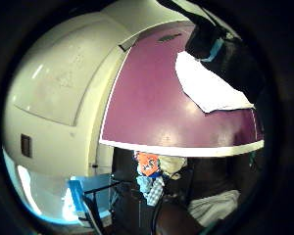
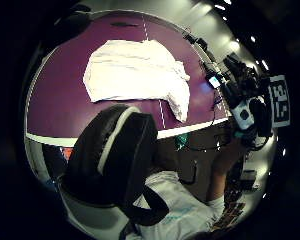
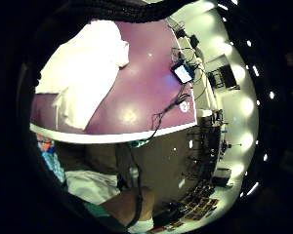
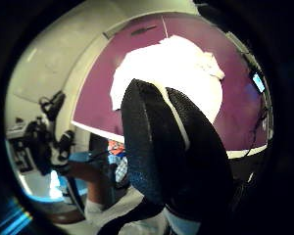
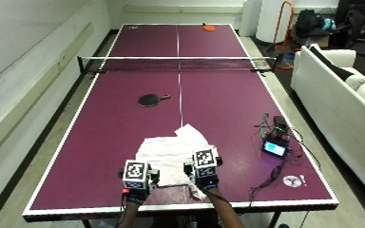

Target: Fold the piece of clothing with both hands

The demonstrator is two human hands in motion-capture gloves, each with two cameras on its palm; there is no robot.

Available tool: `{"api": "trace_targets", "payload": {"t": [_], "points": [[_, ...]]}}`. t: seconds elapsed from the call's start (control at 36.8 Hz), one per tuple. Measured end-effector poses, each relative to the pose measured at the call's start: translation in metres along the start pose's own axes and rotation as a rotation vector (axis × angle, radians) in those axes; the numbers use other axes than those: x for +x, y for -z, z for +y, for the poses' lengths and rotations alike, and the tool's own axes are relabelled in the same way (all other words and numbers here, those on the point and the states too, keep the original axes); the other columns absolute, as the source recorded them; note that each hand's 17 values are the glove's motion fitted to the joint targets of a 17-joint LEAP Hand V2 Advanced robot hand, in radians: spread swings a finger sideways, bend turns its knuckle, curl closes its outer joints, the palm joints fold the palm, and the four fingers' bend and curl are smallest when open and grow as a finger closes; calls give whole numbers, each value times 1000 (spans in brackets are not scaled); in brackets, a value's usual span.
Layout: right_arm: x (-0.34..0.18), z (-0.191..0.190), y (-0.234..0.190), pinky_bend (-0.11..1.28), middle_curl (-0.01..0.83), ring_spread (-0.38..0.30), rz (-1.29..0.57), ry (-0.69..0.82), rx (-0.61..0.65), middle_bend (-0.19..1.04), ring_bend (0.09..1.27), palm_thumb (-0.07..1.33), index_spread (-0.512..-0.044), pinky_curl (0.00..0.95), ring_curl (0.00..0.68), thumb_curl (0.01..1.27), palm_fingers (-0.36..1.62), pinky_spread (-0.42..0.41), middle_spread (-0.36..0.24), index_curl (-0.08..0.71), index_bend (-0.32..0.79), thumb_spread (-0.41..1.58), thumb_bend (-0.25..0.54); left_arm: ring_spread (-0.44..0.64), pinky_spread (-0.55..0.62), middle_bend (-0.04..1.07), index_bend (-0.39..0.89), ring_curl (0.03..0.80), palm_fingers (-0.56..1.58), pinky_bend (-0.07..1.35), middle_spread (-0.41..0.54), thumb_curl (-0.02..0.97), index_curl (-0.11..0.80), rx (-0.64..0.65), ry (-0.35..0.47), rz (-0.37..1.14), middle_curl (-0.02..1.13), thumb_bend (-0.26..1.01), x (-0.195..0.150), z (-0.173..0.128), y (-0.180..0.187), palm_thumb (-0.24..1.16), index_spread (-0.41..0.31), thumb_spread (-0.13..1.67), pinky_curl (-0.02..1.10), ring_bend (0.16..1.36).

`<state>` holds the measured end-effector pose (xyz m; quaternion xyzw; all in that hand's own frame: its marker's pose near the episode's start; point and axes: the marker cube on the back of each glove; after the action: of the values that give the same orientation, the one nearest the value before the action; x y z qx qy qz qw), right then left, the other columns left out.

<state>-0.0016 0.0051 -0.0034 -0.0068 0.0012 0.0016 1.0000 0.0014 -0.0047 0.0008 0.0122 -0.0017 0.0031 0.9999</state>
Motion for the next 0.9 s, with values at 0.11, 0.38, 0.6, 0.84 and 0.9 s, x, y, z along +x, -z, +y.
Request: {"api": "trace_targets", "payload": {"t": [0.11,0.38,0.6,0.84,0.9], "points": [[-4,5,3,377,102,51,-18,5,-12,239,292,265,-253,133,98,49,400,163,-52,101,173,667,171,46,180,197,160,173,604,350,-22,36,93,41,-21,7,122,39,6,-10,-4,88,-87,611,133,533],[6,4,-1,382,186,81,-65,20,-70,225,291,290,-349,210,156,93,351,230,-69,184,159,1081,162,53,243,185,155,251,583,333,-41,93,180,-5,-49,29,217,12,16,-15,-9,106,-120,954,214,554],[14,4,-43,340,242,97,-253,45,-40,255,303,271,-353,235,186,116,266,233,-47,205,131,1191,115,52,260,180,144,274,572,322,-52,139,220,1,-46,46,254,3,15,-22,-43,151,-128,1054,248,563],[16,12,-105,328,270,3,-220,13,-281,231,382,349,-302,252,220,170,353,149,-15,225,133,1170,95,14,234,189,126,293,600,316,-93,190,239,-223,-54,86,297,-3,27,-33,-139,231,-132,1084,281,573],[13,28,-89,339,277,-16,-224,12,-365,222,391,366,-295,263,232,180,353,132,-13,230,132,1148,86,16,229,162,100,300,556,343,-83,197,234,-343,-84,154,296,-9,34,-18,-131,236,-124,1087,296,580]]}}
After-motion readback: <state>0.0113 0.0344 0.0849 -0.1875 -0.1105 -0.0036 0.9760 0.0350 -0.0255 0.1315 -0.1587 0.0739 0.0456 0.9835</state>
